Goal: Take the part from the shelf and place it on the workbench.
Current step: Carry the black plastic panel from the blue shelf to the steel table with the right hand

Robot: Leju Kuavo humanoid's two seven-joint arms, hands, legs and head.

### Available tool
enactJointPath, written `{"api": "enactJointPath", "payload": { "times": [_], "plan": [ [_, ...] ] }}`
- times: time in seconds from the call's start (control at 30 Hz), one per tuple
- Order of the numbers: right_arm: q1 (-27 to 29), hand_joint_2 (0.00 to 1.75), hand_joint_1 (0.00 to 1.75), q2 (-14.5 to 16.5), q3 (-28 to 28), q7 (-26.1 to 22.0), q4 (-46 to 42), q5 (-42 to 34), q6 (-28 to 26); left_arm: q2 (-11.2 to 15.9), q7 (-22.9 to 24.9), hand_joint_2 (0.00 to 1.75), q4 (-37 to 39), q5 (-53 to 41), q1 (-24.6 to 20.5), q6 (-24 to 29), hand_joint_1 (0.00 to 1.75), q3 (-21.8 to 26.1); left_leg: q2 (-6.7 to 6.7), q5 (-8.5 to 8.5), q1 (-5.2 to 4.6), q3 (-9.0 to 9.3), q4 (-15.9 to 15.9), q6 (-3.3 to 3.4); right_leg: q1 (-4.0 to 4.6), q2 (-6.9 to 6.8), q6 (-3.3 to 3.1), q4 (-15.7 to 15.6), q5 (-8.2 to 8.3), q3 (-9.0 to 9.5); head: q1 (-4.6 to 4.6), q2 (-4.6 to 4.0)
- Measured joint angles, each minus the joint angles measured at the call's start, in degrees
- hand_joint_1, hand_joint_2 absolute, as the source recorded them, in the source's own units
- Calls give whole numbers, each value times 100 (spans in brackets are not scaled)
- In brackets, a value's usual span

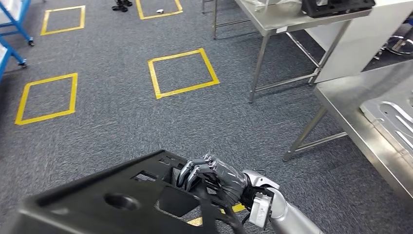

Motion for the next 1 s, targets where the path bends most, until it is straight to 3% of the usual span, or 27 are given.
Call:
{"api": "enactJointPath", "payload": {
  "times": [0.03,0.07,0.13,0.2,0.27,0.33,0.4,0.47,0.5,0.53,0.6,0.67,0.7,0.77,0.8,0.87,0.93,1.0],
  "plan": [
    [8,175,175,-15,0,31,16,24,-1,-9,8,175,0,0,1,0,0,-4,-9,145,2,57,-150,8,0,75,2,9,0,2,0,0],
    [12,175,175,-28,0,50,29,39,-1,-18,10,175,0,0,-3,1,0,-7,-45,363,6,208,-495,20,-3,148,9,23,-3,4,1,0],
    [4,175,175,-46,0,80,47,61,0,-30,18,175,0,1,-10,5,0,-10,-252,699,22,556,-1284,56,-6,281,42,62,-12,-10,1,0],
    [-18,175,175,-59,0,149,90,112,3,-40,45,175,0,2,-14,25,0,-10,-391,760,16,707,-1615,104,-15,392,109,77,-1,-48,0,0],
    [-57,175,175,-84,-1,205,201,156,6,-61,72,175,-1,2,-23,70,0,-9,-313,780,9,723,-1653,174,-28,478,190,66,21,-78,0,0],
    [-143,175,175,-119,-9,159,405,141,4,-90,75,175,-3,2,-36,126,0,8,-202,827,21,730,-1707,264,-16,293,252,213,-89,-160,2,0],
    [-257,175,175,-137,-29,28,671,98,-4,-108,66,175,-4,2,-23,167,0,54,-80,849,11,728,-1735,324,-12,-18,286,749,-405,-415,4,0],
    [-321,175,175,-140,-54,-142,946,51,-36,-111,33,175,-4,2,5,195,0,101,48,845,-7,719,-1733,343,-39,-127,310,1461,-698,-751,4,0],
    [-329,175,175,-140,-72,-235,1086,18,-74,-109,0,175,-3,2,13,208,0,116,110,841,-11,718,-1731,344,-53,-147,321,1670,-735,-848,3,0],
    [-330,175,175,-140,-102,-312,1200,-17,-127,-98,-40,175,-3,2,12,217,0,120,165,835,-13,719,-1728,341,-63,-166,327,1618,-644,-814,3,0],
    [-333,175,175,-138,-196,-425,1355,-82,-239,-66,-114,175,-2,1,5,215,0,121,267,810,-16,735,-1714,318,-67,-285,316,921,-274,-443,3,0],
    [-340,175,175,-130,-289,-476,1398,-119,-308,-19,-160,175,-2,0,4,193,0,121,356,772,-40,752,-1690,267,-16,-472,268,216,-57,-76,4,0],
    [-331,175,175,-124,-328,-486,1397,-128,-335,10,-183,175,-1,0,4,180,0,121,401,756,-50,760,-1682,238,10,-510,244,60,-39,-4,3,0],
    [-261,175,175,-115,-402,-492,1354,-117,-389,72,-239,175,0,0,4,161,0,121,500,739,-56,781,-1686,179,27,-418,195,27,-42,-11,3,0],
    [-211,175,175,-113,-440,-493,1315,-99,-416,105,-268,175,0,0,2,155,0,121,495,708,-47,786,-1669,147,13,-363,169,11,-31,-6,3,0],
    [-147,175,175,-101,-498,-494,1231,-57,-448,148,-315,175,1,0,8,143,0,121,311,526,-21,692,-1421,88,-28,-262,111,-24,-7,9,3,0],
    [-114,175,175,-72,-521,-490,1174,-32,-460,173,-341,175,2,0,30,134,0,121,73,165,0,358,-709,49,-41,-152,76,-29,-1,10,2,0],
    [-62,175,175,-53,-527,-457,1133,9,-465,188,-354,175,2,0,57,134,0,121,4,-71,7,12,-16,21,-41,-24,63,-23,-1,11,2,0]
  ]
}}
